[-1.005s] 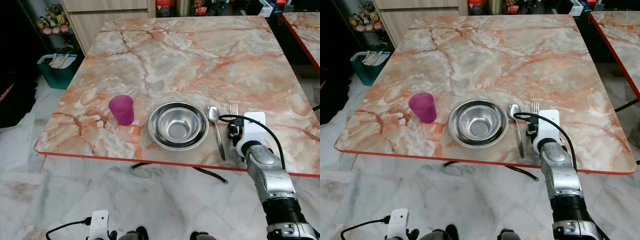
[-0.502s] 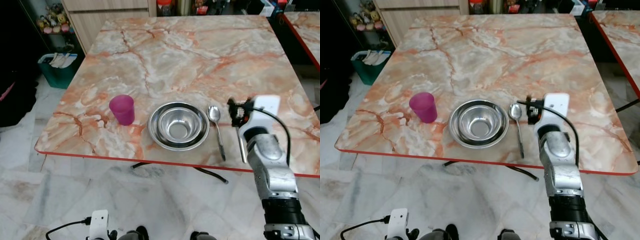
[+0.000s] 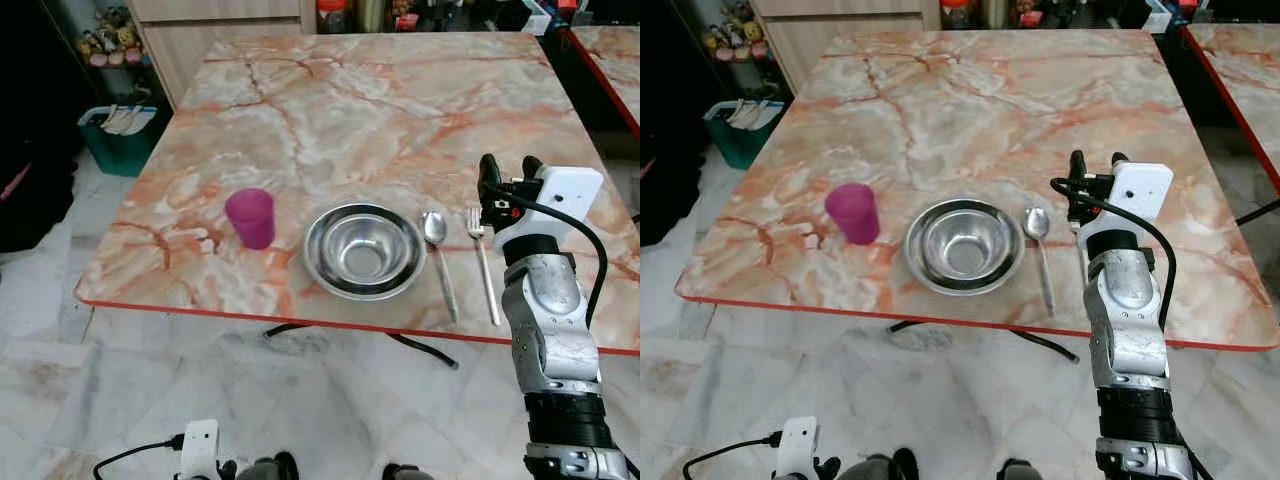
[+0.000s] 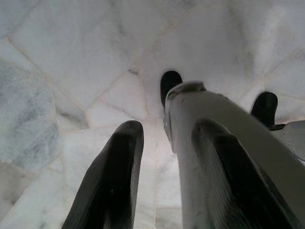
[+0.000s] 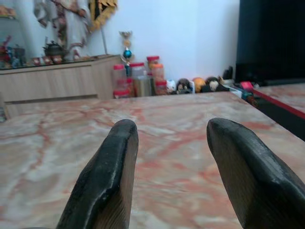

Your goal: Setting the table

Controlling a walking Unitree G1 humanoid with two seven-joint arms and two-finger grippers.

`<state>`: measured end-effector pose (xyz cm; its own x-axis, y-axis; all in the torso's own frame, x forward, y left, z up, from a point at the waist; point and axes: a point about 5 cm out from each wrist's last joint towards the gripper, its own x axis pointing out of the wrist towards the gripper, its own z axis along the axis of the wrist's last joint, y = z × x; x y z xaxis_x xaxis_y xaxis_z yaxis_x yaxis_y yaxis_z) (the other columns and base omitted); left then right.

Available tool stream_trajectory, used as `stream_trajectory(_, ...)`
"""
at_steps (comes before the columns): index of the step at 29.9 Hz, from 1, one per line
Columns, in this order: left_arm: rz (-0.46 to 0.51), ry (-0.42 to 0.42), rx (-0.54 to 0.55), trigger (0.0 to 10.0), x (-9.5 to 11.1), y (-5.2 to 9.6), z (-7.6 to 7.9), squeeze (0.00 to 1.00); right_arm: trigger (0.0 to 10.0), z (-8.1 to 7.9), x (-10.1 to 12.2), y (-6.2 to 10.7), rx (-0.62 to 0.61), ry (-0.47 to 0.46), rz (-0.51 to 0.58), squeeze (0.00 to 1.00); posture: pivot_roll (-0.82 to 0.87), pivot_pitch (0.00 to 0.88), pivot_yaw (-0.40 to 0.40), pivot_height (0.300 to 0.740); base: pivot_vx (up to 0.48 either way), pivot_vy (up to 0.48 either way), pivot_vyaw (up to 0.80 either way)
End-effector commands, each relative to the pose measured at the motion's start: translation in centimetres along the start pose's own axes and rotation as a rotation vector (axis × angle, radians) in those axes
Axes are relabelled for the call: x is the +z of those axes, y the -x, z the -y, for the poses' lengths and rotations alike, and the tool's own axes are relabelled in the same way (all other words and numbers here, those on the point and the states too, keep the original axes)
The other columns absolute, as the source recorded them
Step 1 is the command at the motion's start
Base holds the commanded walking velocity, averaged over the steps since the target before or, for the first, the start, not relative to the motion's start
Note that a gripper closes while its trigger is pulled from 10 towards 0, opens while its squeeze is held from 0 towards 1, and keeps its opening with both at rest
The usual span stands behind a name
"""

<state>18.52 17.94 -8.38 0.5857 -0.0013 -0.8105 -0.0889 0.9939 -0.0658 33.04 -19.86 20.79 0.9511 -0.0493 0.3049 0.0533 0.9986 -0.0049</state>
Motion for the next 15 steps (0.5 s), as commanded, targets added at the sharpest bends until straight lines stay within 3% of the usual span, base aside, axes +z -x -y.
stream_trajectory(1, -0.03, 0.009, 0.02, 10.0, -1.0, 0.3, -0.8, 0.0, 10.0, -1.3, 0.2, -0.1, 0.056, -0.034, 0.007, 0.0, -0.06, 0.151, 0.068, 0.74, 0.0, 0.48, 0.0)
stream_trajectory(15, -0.024, 0.004, 0.025, 10.0, -1.0, 0.3, -0.9, 0.0, 10.0, -2.8, 0.8, -0.1, 0.127, -0.031, 0.052, 0.0, -0.05, 0.142, 0.063, 0.74, 0.0, 0.48, 0.0)
